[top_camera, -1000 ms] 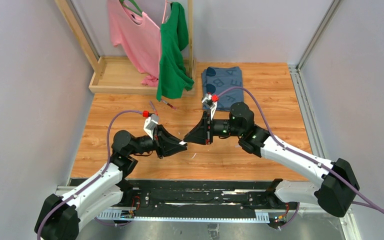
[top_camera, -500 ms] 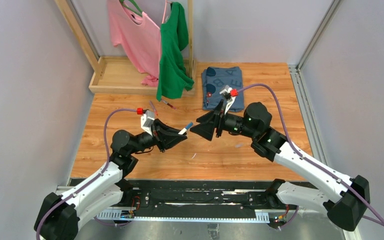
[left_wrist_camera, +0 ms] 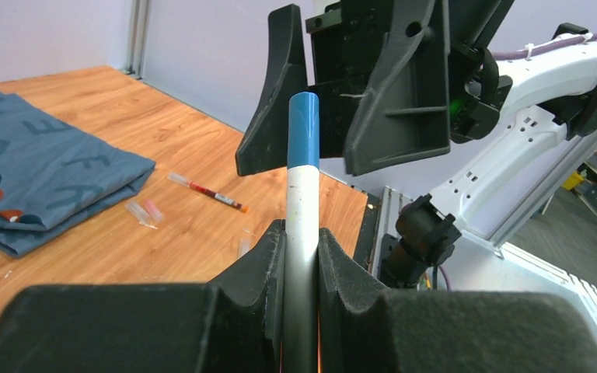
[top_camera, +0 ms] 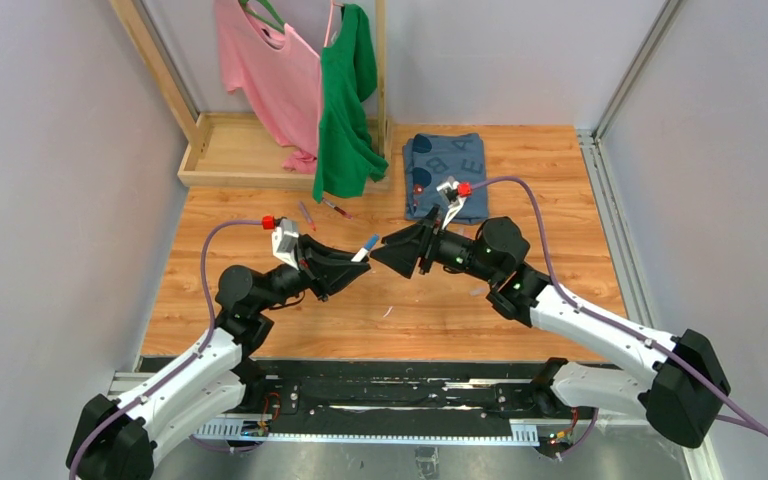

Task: Insert the pens into the pen caps
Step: Place the pen at the center of the board.

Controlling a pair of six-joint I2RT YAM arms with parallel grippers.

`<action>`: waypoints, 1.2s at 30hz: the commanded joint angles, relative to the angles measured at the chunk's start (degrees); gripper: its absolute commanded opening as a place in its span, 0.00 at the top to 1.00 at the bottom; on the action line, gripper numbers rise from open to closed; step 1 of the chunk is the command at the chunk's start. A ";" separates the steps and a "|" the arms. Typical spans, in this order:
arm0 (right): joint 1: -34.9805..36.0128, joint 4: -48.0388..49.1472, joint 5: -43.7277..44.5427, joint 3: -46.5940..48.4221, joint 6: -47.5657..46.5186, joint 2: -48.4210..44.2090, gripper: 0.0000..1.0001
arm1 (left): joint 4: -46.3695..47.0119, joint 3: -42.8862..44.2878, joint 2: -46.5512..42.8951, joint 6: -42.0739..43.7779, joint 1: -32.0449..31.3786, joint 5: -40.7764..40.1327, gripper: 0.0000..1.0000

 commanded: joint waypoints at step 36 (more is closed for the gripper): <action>-24.94 -69.44 26.76 22.43 -29.71 9.90 1.00 | -26.08 -6.57 -9.80 12.29 2.55 -46.13 0.07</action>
